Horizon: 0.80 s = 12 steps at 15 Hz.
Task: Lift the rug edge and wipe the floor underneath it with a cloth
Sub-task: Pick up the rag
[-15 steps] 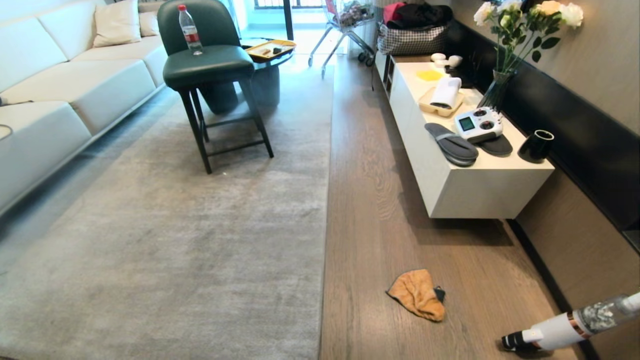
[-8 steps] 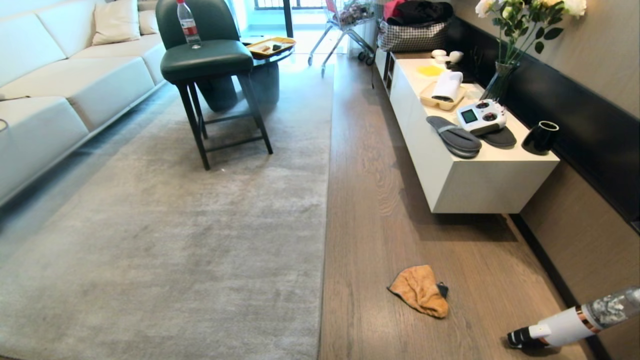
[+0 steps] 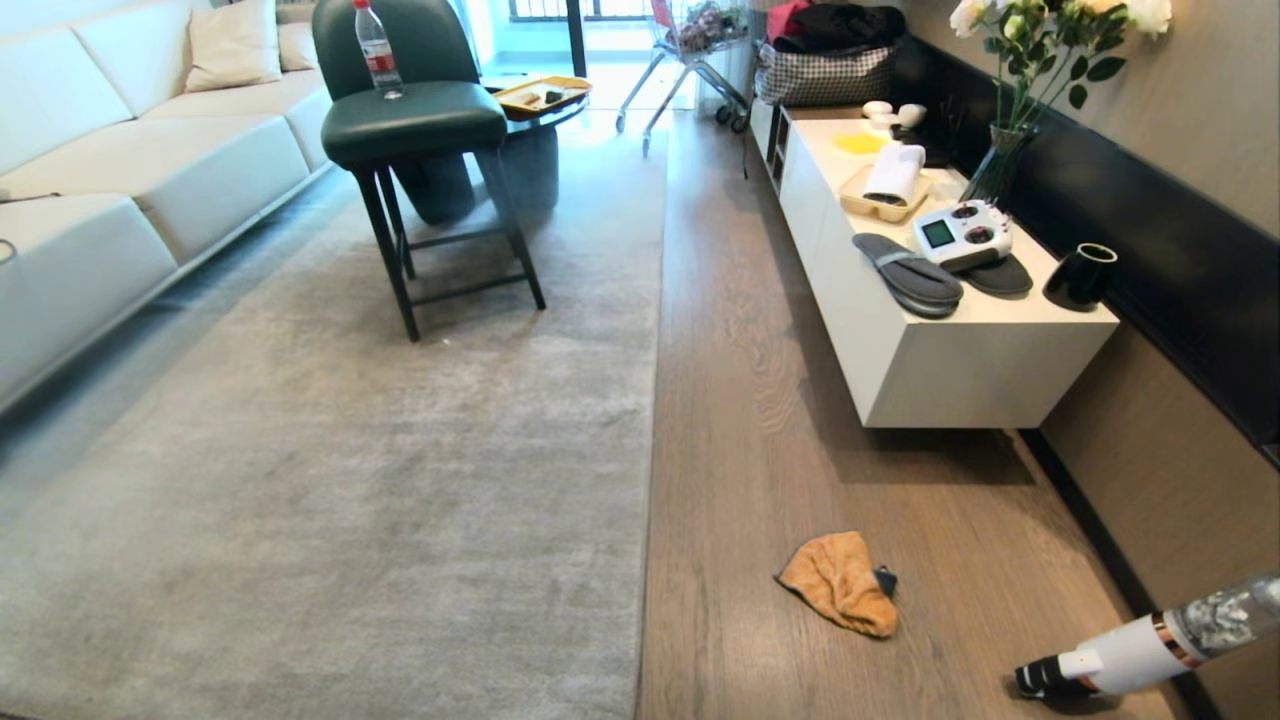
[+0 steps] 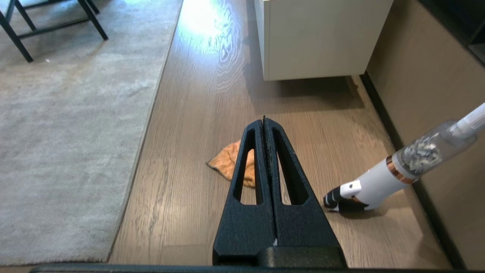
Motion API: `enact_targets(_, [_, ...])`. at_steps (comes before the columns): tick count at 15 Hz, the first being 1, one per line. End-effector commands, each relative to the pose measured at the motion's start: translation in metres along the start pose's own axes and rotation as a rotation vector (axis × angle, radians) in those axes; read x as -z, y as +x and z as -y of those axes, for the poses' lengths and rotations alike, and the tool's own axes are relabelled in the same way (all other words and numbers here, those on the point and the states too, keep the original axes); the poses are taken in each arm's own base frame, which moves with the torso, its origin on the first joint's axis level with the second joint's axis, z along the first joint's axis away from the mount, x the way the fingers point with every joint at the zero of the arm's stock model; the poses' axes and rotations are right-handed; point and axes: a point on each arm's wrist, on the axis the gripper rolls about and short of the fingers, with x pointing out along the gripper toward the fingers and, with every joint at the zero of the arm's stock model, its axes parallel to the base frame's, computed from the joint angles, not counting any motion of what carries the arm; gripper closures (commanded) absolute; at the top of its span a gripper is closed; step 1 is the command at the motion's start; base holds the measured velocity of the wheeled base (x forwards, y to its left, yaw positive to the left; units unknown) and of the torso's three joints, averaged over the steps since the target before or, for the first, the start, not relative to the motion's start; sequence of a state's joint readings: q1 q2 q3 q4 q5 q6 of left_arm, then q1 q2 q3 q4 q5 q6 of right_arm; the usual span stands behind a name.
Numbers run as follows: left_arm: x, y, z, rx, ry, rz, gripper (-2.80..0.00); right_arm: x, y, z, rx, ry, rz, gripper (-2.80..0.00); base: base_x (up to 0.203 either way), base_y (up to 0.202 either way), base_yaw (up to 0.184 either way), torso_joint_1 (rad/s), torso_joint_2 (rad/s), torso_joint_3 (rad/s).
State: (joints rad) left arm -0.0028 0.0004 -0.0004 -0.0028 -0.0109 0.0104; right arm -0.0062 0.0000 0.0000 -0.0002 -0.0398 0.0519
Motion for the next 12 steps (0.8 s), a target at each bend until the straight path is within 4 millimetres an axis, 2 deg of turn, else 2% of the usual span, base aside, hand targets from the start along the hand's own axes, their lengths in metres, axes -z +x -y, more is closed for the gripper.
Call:
enact_targets(1, [0.0002,0.0,0.0,0.0,0.0,-0.001,0.0,0.0002,0.0,0.0,0.0,0.0,-0.002,0.0,0.0,0.0,0.0,0.072,0.17,0.163])
enact_targets(12, [0.0003,0.0,0.0,0.0,0.0,-0.001,0.0,0.0002,0.0,0.0,0.0,0.0,-0.002,0.0,0.0,0.0,0.0,0.009,0.02,0.017])
